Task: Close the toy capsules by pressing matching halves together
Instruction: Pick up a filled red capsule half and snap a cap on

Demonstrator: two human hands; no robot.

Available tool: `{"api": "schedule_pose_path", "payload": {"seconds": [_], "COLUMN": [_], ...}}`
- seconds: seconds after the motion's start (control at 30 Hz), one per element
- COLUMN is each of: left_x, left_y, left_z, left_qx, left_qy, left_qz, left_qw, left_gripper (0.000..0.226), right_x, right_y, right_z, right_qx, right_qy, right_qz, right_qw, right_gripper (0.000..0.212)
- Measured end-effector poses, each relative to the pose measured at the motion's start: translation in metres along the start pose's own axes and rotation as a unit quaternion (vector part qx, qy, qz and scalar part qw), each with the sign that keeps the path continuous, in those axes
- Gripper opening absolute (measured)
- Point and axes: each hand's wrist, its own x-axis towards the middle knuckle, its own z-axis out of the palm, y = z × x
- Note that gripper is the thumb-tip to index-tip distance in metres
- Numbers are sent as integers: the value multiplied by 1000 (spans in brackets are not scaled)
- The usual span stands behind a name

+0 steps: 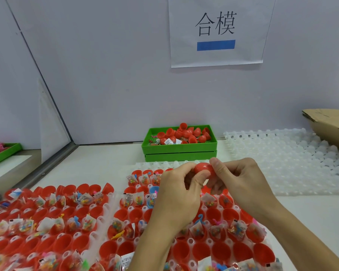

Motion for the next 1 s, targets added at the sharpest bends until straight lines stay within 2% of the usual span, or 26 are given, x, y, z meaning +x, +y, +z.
{"api": "schedule_pose_path", "payload": {"seconds": [0.07,0.13,0.33,0.4,0.5,0.63,0.77,0.87,1.0], "left_x": [1,2,4,4,4,4,2,0,2], "left_y": [1,0,0,-1,0,1,-1,-3,-5], "left_z": [0,-1,-2,-3,-4,-3,-6,-8,-7], "left_qx": [-29,-56,-114,-134,-160,-142,-146,-175,-148], "left_qy": [-14,-13,-18,-15,-5,-1,-23,-54,-45], "left_qz": [-25,-46,-101,-122,-143,-135,-126,-107,-76], "left_qw": [999,997,988,983,977,981,981,977,985], "left_gripper": [32,36,52,60,59,62,68,59,43], "right_x": [1,1,0,-2,-4,-3,-3,-2,0], "right_y": [2,3,4,4,5,6,6,4,3], "right_z": [1,4,9,7,2,1,0,-2,-3], "right_qx": [-7,-20,5,2,-7,-42,-41,-38,-20], "right_qy": [-1,7,21,5,-32,-41,-39,-31,-27], "right_qz": [19,23,-10,-37,-55,-69,-74,-73,-54], "right_qw": [1000,1000,1000,999,998,996,996,996,998], "right_gripper": [55,55,29,24,9,29,27,23,22]}}
